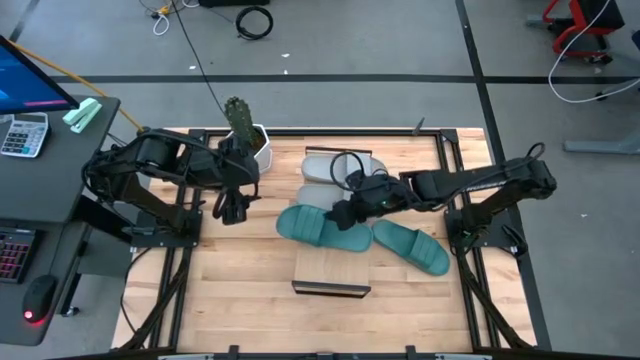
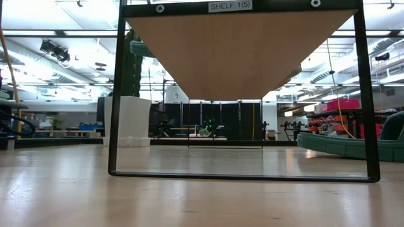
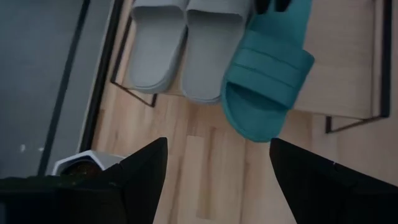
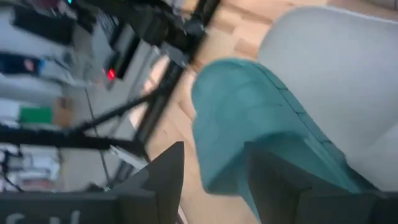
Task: Pick and place slides into the shelf
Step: Put the bottom green slipper onto the shelf
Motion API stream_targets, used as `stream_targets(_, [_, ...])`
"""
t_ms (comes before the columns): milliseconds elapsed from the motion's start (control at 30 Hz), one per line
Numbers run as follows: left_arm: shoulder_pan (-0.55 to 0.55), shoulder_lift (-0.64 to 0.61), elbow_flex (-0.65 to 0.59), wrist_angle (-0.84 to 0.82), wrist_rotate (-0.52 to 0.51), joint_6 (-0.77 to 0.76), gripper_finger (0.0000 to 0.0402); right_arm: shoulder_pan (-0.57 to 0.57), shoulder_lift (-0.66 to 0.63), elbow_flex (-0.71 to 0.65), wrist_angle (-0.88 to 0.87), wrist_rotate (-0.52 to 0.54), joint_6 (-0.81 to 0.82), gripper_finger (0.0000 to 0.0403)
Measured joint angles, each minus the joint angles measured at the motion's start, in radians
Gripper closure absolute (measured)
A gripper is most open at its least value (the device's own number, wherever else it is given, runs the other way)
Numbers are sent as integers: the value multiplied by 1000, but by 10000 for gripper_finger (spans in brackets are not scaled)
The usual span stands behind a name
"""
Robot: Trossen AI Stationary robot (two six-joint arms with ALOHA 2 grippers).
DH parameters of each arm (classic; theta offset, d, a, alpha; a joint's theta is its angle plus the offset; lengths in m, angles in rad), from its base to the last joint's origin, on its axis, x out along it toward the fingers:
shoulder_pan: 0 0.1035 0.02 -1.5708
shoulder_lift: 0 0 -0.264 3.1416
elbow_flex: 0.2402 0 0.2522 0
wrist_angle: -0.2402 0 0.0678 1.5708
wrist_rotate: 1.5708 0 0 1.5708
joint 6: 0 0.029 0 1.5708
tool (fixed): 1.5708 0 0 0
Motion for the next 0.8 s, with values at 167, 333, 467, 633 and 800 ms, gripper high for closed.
stream_targets(167, [-18, 0, 0, 4, 26, -12, 114, 31, 8, -27, 37, 81, 58, 234])
stream_targets(333, [-51, 1, -14, 13, 30, -49, 114, 56, 8, -36, 49, 115, 76, 238])
stream_targets(467, [-59, -15, -151, 54, 31, -144, 114, 70, 7, -36, 51, 119, 68, 238])
stream_targets(633, [-49, -91, -415, 171, 32, -296, 114, 92, 7, -36, 49, 121, 45, 238])
stream_targets(800, [-20, -247, -668, 440, 64, -469, 114, 119, -9, -36, 22, 121, 20, 238])
